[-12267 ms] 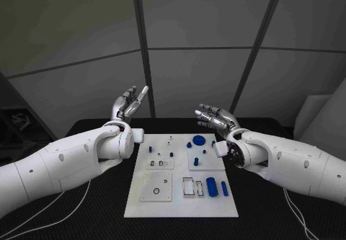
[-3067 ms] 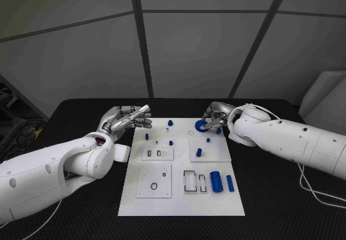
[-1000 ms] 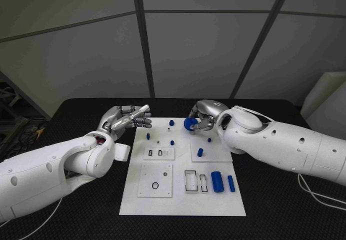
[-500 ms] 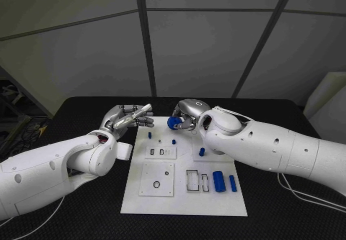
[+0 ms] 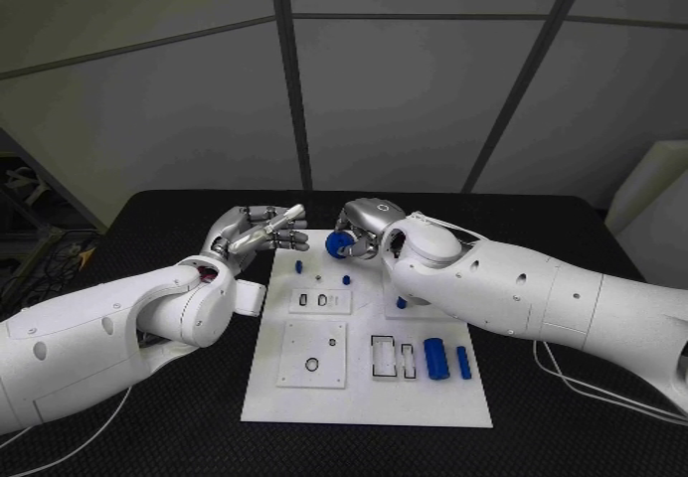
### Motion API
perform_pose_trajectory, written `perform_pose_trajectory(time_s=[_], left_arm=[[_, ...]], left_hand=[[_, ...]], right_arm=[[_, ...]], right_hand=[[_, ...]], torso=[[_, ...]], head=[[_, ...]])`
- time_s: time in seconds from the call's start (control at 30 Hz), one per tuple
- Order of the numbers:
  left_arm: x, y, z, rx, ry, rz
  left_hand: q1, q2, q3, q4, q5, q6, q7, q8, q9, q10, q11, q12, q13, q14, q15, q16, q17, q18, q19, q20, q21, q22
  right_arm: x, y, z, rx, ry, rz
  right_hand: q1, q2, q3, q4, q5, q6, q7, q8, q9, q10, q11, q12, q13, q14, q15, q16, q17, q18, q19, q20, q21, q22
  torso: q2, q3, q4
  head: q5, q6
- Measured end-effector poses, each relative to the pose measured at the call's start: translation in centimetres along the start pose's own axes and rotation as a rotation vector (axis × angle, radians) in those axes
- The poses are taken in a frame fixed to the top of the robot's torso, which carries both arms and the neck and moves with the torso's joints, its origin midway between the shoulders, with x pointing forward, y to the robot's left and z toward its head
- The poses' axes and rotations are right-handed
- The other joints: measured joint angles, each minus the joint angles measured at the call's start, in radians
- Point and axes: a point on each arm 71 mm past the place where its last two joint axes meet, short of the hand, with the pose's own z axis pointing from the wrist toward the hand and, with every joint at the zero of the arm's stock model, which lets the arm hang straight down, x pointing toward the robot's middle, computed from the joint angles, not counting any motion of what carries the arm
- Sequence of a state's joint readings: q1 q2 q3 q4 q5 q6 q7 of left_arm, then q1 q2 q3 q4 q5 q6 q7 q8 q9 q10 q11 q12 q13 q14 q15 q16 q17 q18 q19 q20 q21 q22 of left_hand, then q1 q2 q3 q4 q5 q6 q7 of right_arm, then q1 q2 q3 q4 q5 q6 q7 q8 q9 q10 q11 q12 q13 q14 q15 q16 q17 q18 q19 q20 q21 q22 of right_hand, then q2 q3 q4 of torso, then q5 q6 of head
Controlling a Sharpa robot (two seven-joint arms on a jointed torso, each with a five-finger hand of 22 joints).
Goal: Assemble the parts on the task board
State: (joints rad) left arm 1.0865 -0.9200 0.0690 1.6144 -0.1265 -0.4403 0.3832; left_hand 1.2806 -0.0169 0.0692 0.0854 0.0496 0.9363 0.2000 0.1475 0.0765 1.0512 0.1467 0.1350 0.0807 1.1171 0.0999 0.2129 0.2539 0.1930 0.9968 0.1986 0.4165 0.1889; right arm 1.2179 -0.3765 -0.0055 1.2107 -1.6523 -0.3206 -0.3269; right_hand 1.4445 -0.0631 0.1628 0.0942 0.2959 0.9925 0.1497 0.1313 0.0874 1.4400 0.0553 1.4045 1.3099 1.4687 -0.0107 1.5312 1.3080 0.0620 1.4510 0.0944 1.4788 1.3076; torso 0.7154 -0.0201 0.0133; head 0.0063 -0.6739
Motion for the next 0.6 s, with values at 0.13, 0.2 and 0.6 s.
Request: perform_pose_trajectory(time_s=[0.13, 0.2, 0.6], left_arm=[[0.03, -0.01, 0.01, 0.000, 0.001, 0.000], [0.04, -0.01, 0.01, 0.000, 0.001, 0.000], [0.03, -0.01, 0.02, 0.000, 0.001, 0.000]], left_hand=[[0.000, 0.000, 0.000, 0.000, 0.000, 0.000, 0.000, 0.000, 0.000, 0.000, 0.000, 0.000, 0.000, 0.000, 0.000, 0.000, 0.000, 0.000, 0.000, 0.000, 0.000, 0.000], [0.000, 0.000, 0.000, 0.000, 0.000, 0.000, 0.000, 0.000, 0.000, 0.000, 0.000, 0.000, 0.000, 0.000, 0.000, 0.000, 0.000, 0.000, 0.000, 0.000, 0.000, 0.000], [0.004, 0.004, -0.003, -0.003, 0.000, 0.000, 0.000, 0.000, 0.000, 0.000, 0.000, 0.000, 0.000, 0.000, 0.000, 0.000, 0.000, 0.000, 0.000, 0.000, 0.000, 0.000]], right_arm=[[0.35, 0.02, 0.20, 0.001, 0.008, -0.006], [0.52, 0.08, 0.26, 0.000, 0.013, -0.008], [0.98, 0.10, 0.42, -0.005, 0.038, -0.022]], right_hand=[[0.000, 0.000, 0.000, 0.000, 0.000, 0.000, 0.000, -0.002, 0.000, 0.000, 0.000, 0.000, 0.000, 0.000, 0.000, 0.000, 0.000, 0.000, 0.000, 0.000, 0.000, 0.000], [0.000, 0.000, 0.000, 0.000, 0.000, 0.000, 0.000, -0.002, 0.000, 0.000, 0.000, 0.000, 0.000, 0.000, 0.000, 0.000, 0.000, 0.000, 0.000, 0.000, 0.000, 0.000], [-0.012, -0.011, 0.004, 0.004, -0.006, 0.002, -0.005, -0.002, -0.002, 0.000, 0.000, -0.003, 0.000, 0.000, 0.000, 0.000, 0.000, 0.000, 0.000, 0.000, 0.000, 0.000]], torso=[[0.000, 0.0001, -0.0010], [0.000, 0.0002, -0.0011], [-0.002, 0.0003, -0.0023]], head=[[0.000, -0.003], [0.000, -0.003], [0.003, -0.009]])
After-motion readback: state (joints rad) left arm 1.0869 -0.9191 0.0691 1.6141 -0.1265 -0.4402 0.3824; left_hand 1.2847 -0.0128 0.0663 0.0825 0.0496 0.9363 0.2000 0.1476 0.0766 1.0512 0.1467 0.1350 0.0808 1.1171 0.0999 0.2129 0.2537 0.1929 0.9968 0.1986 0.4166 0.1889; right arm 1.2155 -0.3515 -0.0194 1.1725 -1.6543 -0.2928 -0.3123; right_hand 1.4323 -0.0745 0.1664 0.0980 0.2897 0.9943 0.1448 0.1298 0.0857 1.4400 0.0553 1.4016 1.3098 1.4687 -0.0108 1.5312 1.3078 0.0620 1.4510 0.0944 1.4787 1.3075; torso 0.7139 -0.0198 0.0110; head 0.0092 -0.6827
